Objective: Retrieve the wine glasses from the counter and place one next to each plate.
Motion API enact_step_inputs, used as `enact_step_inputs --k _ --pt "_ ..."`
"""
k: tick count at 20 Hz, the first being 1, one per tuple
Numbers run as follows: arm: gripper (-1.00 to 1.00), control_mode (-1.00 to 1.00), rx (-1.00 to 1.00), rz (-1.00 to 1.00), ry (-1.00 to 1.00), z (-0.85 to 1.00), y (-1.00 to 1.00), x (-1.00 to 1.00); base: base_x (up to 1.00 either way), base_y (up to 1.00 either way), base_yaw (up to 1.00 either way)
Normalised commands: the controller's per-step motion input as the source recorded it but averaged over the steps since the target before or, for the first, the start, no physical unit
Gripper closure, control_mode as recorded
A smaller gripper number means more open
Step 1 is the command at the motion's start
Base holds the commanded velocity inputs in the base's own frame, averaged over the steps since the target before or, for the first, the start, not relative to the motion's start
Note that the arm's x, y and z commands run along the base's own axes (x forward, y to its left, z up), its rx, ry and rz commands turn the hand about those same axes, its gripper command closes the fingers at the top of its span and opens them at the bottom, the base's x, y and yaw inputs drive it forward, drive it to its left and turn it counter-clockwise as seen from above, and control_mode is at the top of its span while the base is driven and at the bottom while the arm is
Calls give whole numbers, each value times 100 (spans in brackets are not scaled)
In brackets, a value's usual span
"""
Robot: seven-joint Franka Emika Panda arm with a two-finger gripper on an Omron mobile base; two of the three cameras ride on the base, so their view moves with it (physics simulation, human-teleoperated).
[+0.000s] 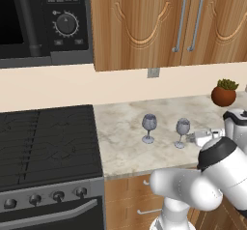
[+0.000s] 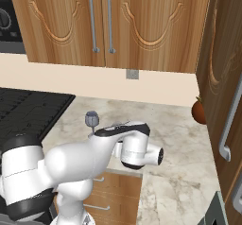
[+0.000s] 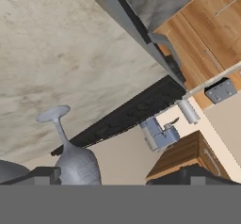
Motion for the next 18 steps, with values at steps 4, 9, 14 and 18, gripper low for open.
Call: enact_step_inputs --k 4,9,14,18 --pt "-100 -100 0 0 9 0 -11 1 0 0 0" --pt "-100 -100 0 0 2 -2 -16 -8 0 0 0" --pt "-100 -100 0 0 1 0 -26 5 0 0 0" --pt "-100 -100 0 2 1 -6 -18 24 0 0 0"
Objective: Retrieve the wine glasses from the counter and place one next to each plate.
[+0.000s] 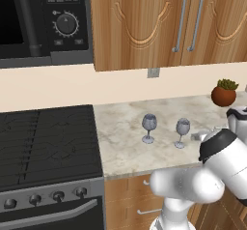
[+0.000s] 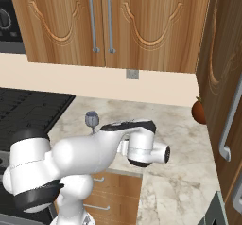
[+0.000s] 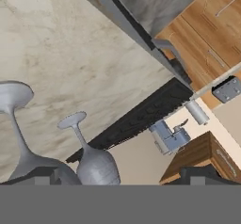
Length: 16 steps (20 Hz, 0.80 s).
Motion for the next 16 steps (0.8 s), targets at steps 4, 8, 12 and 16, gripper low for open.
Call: enact_step_inputs --k 4,8,12,16 --pt "-100 -100 0 7 1 -21 -16 18 0 0 0" --pt "-100 -100 0 11 1 -23 -14 12 0 0 0" --pt "-100 -100 0 9 0 -12 -8 9 0 0 0" --pt "-100 -100 0 4 0 -4 -1 12 0 0 0"
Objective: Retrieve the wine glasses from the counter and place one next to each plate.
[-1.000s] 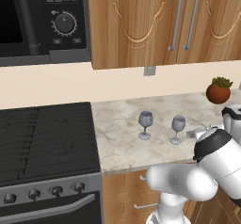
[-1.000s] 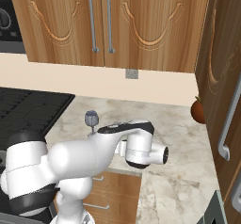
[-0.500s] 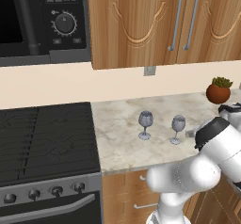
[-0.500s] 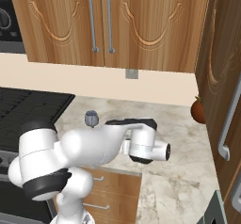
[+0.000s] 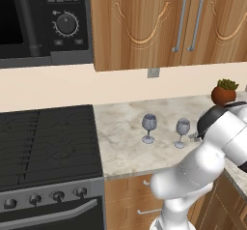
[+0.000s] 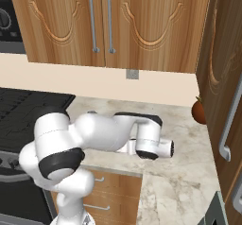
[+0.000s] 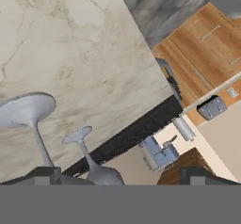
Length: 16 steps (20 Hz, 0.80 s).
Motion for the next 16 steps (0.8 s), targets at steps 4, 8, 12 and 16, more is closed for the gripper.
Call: enact_step_inputs --k 4,8,12,16 --pt "-100 -100 0 10 0 -9 -9 0 0 0 0" --pt "-100 -100 0 9 -1 -2 -16 1 0 0 0" --pt "-100 -100 0 7 -11 -3 -3 3 0 0 0" --pt "-100 -100 0 3 -8 -13 0 10 0 0 0"
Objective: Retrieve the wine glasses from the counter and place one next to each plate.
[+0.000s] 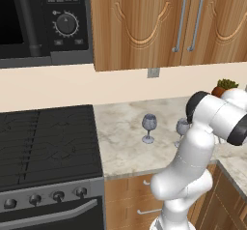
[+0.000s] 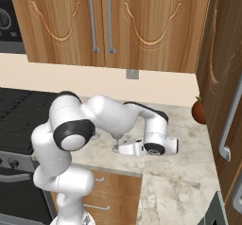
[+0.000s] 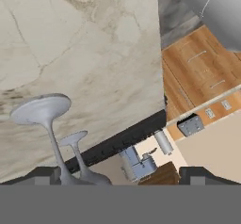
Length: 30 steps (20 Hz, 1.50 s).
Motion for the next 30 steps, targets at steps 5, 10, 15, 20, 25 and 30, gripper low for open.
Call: enact_step_inputs --k 5,10,15,20,25,30 --pt "-100 -100 0 0 0 -5 0 8 0 0 0" --pt "-100 -100 0 0 0 -6 0 29 0 0 0" --pt "-100 -100 0 0 0 -13 0 18 0 0 0" --pt "-100 -100 0 0 0 -14 0 4 0 0 0" --pt "-100 -100 0 0 0 -7 12 5 0 0 0" --pt "-100 -100 0 0 0 -4 20 5 0 0 0"
